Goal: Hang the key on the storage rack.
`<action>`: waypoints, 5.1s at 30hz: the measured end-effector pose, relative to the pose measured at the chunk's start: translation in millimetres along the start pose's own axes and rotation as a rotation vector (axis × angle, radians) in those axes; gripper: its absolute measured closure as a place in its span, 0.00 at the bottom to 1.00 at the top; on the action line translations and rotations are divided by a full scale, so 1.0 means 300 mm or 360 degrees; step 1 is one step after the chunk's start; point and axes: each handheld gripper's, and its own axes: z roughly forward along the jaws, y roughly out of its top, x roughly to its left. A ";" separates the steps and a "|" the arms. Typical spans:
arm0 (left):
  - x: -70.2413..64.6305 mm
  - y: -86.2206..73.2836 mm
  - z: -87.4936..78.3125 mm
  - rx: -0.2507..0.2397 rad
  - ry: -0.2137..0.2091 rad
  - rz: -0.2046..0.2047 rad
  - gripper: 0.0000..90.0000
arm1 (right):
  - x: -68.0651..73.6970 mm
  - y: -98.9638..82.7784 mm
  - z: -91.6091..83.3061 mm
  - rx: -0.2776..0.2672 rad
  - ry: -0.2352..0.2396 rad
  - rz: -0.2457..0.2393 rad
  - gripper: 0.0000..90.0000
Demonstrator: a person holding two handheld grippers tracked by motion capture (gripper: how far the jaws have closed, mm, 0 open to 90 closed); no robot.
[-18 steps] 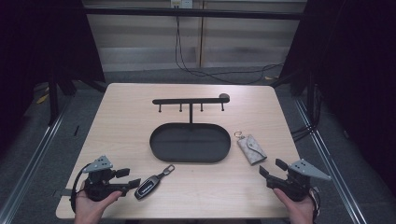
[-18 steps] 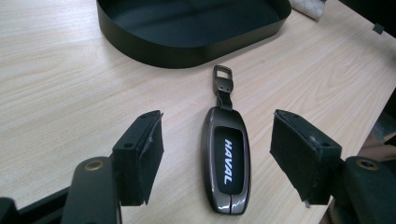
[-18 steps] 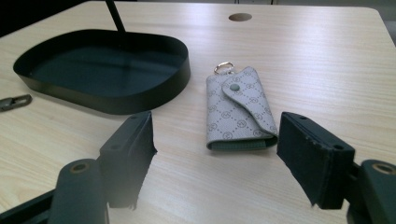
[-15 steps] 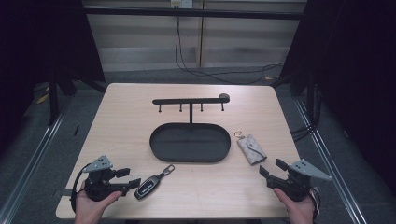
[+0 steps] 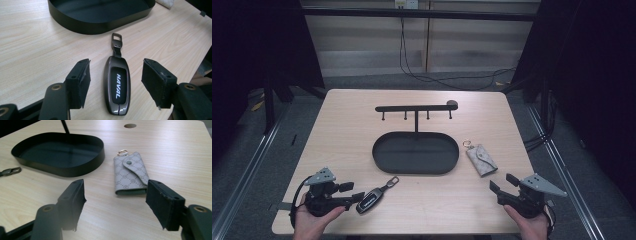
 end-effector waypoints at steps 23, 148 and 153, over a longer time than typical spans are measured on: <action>-0.039 0.126 0.052 0.0193 -0.0056 0.0059 0.41 | -0.010 0.006 0.005 0.0059 0.0129 0.0109 0.32; -0.094 0.346 0.499 0.1306 0.0064 0.0371 0.78 | -0.022 0.002 0.036 0.0213 0.0164 0.0156 0.21; -0.100 0.368 0.469 0.1279 0.0053 0.0353 0.78 | -0.023 0.002 0.038 0.0216 0.0165 0.0156 0.21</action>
